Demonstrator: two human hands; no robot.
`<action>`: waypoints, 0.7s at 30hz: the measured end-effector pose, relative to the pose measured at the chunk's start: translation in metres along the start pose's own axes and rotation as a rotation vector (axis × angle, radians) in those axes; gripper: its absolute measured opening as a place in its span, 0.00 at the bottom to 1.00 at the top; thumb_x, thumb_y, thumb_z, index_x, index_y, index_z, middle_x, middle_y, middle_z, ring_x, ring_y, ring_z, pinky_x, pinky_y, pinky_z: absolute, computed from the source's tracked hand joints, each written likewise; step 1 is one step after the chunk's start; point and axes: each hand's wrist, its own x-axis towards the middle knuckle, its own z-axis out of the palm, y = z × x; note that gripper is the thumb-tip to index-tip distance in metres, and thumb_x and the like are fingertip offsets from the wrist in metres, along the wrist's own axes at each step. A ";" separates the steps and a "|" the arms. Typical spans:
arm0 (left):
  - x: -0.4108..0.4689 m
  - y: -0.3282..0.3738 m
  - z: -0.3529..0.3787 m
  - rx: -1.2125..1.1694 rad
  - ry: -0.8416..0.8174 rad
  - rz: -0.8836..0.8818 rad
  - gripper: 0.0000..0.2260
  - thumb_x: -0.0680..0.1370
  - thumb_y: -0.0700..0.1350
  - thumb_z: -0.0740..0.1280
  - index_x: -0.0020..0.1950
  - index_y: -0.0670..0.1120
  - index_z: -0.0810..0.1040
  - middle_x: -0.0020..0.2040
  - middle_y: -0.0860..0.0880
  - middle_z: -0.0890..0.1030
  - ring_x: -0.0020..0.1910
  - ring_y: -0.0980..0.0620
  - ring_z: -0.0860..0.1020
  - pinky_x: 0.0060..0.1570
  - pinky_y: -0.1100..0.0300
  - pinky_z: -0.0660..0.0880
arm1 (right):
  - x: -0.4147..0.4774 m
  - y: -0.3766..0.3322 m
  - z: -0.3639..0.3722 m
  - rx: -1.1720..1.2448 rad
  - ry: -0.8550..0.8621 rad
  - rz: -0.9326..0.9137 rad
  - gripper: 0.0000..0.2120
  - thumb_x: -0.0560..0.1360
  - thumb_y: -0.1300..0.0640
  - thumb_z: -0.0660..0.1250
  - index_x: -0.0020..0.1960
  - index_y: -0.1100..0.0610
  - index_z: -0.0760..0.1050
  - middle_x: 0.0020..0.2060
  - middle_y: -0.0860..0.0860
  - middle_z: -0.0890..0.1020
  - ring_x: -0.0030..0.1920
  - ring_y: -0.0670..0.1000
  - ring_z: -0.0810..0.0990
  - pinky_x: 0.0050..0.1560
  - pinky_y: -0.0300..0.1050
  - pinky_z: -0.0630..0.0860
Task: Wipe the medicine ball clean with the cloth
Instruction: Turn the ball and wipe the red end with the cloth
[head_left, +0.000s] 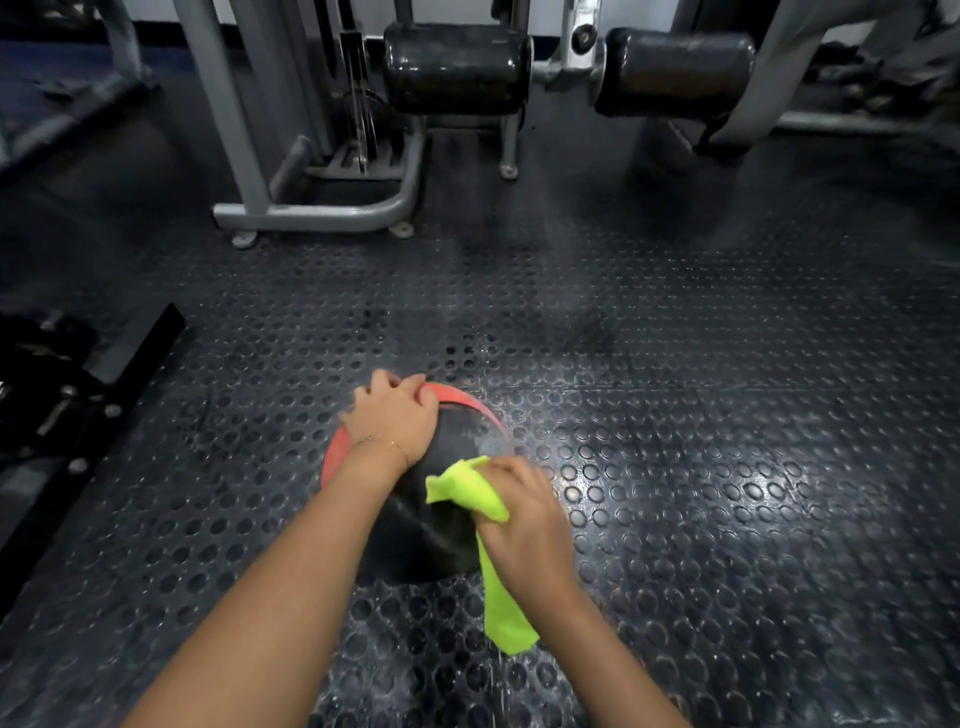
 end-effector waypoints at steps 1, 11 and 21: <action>-0.001 0.000 0.001 0.011 -0.001 0.002 0.18 0.80 0.52 0.52 0.70 0.57 0.69 0.70 0.47 0.66 0.68 0.42 0.65 0.68 0.47 0.63 | 0.000 0.000 0.000 0.001 -0.006 -0.013 0.17 0.65 0.62 0.68 0.54 0.53 0.79 0.50 0.49 0.79 0.50 0.46 0.71 0.49 0.34 0.65; -0.002 -0.012 -0.005 -0.041 -0.014 0.024 0.18 0.80 0.53 0.52 0.68 0.58 0.70 0.70 0.50 0.68 0.68 0.43 0.66 0.67 0.51 0.63 | 0.013 -0.001 0.005 0.076 0.004 0.047 0.13 0.68 0.61 0.66 0.52 0.56 0.79 0.51 0.51 0.79 0.51 0.50 0.72 0.49 0.39 0.65; -0.001 -0.015 -0.006 -0.081 0.015 -0.016 0.18 0.80 0.52 0.52 0.67 0.57 0.72 0.70 0.50 0.69 0.67 0.44 0.68 0.65 0.52 0.66 | 0.027 -0.003 0.011 0.063 0.001 0.135 0.12 0.70 0.60 0.66 0.54 0.56 0.79 0.53 0.52 0.77 0.53 0.53 0.73 0.48 0.43 0.67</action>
